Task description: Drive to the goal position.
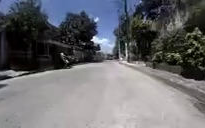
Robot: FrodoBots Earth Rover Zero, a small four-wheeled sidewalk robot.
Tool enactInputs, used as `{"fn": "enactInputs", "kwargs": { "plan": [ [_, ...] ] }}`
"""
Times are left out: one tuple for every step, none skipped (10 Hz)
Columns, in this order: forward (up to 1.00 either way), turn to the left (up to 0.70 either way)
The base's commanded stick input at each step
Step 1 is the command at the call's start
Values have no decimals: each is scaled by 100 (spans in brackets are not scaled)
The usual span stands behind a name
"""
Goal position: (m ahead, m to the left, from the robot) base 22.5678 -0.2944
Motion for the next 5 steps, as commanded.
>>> {"fn": "enactInputs", "kwargs": {
  "plan": [
    [100,0],
    [100,0],
    [100,0],
    [100,-16],
    [100,-33]
  ]
}}
